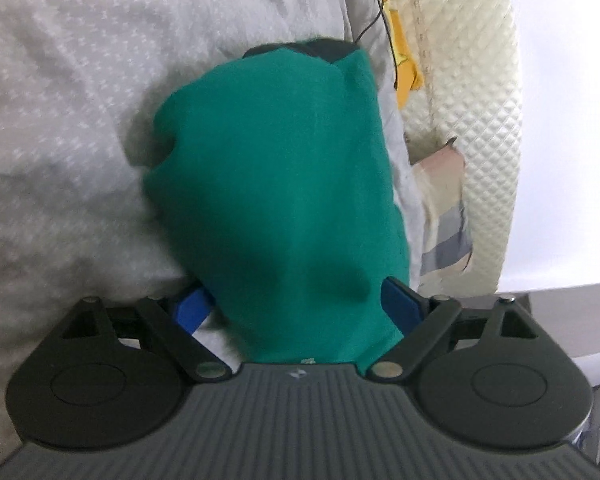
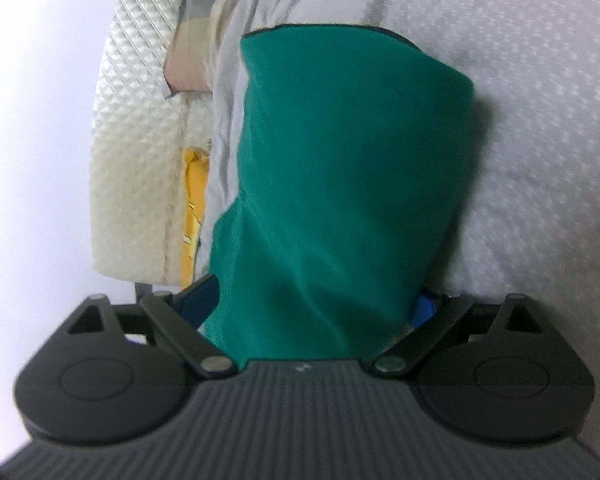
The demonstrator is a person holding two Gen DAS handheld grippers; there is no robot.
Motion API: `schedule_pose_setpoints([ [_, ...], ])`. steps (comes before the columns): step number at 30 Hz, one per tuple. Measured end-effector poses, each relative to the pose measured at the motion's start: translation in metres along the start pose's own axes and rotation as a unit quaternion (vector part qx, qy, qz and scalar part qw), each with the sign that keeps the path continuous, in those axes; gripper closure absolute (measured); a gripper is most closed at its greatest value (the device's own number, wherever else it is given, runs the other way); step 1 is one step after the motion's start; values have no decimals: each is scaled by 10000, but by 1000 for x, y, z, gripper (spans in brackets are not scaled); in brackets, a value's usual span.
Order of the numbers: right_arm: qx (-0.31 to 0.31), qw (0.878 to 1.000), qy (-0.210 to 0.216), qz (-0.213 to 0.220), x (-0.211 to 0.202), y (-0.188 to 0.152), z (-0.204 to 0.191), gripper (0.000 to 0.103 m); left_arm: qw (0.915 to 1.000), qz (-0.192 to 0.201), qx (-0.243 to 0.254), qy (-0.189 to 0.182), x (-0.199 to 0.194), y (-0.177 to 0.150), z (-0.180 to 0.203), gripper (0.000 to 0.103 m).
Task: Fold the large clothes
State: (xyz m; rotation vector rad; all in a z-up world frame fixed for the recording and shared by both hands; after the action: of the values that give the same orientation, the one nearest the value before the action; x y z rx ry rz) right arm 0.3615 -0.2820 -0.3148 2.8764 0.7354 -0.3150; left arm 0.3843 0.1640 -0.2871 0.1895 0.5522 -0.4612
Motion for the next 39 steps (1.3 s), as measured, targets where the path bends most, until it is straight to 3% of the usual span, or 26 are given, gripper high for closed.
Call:
schedule_pose_setpoints([
  [3, -9, 10000, -25, 53, 2, 3, 1, 7, 9999, 88, -124, -26, 6, 4, 0, 12],
  [5, -43, 9999, -97, 99, 6, 6, 2, 7, 9998, 133, 14, 168, 9, 5, 2, 19],
  [6, -100, 9997, -170, 118, 8, 10, 2, 12, 9994, 172, 114, 273, 11, 6, 4, 24],
  [8, -304, 9983, -464, 190, 10, 16, 5, 35, 9987, 270, 205, 376, 11, 8, 7, 34],
  [9, -360, 9977, -537, 187, 12, 18, 8, 47, 9983, 319, 240, 426, 10, 9, 7, 44],
  [10, -360, 9978, -520, 174, 13, 20, 9, 52, 9977, 374, 283, 498, 9, 9, 8, 55],
  [12, -482, 9975, -497, 168, 9, 19, 5, 63, 9969, 482, 368, 502, 4, 12, 10, 66],
  [13, -642, 9966, -489, 158, 5, 18, -2, 72, 9964, 534, 439, 499, 2, 12, 13, 71],
  [15, -987, 9940, -454, 155, 1, 17, -18, 77, 9937, 687, 734, 501, -7, 11, 23, 75],
  [19, -1353, 9901, -268, 263, -10, 16, -40, 80, 9894, 928, 1072, 300, -33, 5, 40, 80],
  [26, -1371, 9902, -237, 128, -52, -1, -54, 80, 9834, 1080, 1450, 170, -95, -16, 54, 81],
  [39, -1546, 9878, -103, 128, -164, -58, -75, 79, 9817, 1019, 1605, 137, -225, -86, 24, 79],
])
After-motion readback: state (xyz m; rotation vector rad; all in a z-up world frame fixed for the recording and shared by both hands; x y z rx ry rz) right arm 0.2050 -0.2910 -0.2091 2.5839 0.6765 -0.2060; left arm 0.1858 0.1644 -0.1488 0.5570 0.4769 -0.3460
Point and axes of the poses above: each gripper's, at about its wrist camera, not at the fingertips, and x roughly the way its jaws point, z to its right, y to its top, the point moved 6 cm from there along x, roughly the way its jaws point, and after that the axes turned 7 degrees about y, right-handed, at the moved point
